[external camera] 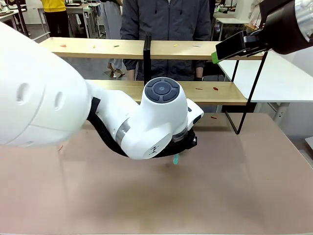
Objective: Clean the shelves.
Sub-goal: Clean a randomly selected level of the Shelf with the Duster.
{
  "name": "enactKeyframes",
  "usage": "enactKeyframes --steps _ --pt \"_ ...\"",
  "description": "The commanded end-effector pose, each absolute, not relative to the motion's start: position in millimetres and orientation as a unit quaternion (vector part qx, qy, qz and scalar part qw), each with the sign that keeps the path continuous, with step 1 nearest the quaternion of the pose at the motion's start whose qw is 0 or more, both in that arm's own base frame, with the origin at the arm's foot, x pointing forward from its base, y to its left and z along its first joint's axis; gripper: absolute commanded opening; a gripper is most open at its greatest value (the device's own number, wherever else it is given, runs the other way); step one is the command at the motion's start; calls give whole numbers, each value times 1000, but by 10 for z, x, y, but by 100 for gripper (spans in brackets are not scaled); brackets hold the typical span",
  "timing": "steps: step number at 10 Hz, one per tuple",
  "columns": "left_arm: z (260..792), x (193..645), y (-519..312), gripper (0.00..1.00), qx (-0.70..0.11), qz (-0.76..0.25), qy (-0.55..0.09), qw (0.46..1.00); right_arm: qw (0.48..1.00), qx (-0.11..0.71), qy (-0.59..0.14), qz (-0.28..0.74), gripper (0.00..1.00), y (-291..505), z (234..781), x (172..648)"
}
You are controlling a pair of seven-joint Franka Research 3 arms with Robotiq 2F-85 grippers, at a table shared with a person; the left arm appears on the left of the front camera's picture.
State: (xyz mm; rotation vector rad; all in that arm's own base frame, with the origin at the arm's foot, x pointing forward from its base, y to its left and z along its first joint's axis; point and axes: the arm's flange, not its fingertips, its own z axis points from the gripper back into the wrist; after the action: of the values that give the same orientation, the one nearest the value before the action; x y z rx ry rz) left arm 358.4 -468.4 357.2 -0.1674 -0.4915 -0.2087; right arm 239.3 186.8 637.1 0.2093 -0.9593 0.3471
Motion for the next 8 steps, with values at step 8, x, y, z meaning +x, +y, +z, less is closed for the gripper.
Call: enactKeyframes --steps 8 --pt "3448 4377 -5479 13 -173 -88 -211 958 868 98 -459 165 100 1861 6369 2398"
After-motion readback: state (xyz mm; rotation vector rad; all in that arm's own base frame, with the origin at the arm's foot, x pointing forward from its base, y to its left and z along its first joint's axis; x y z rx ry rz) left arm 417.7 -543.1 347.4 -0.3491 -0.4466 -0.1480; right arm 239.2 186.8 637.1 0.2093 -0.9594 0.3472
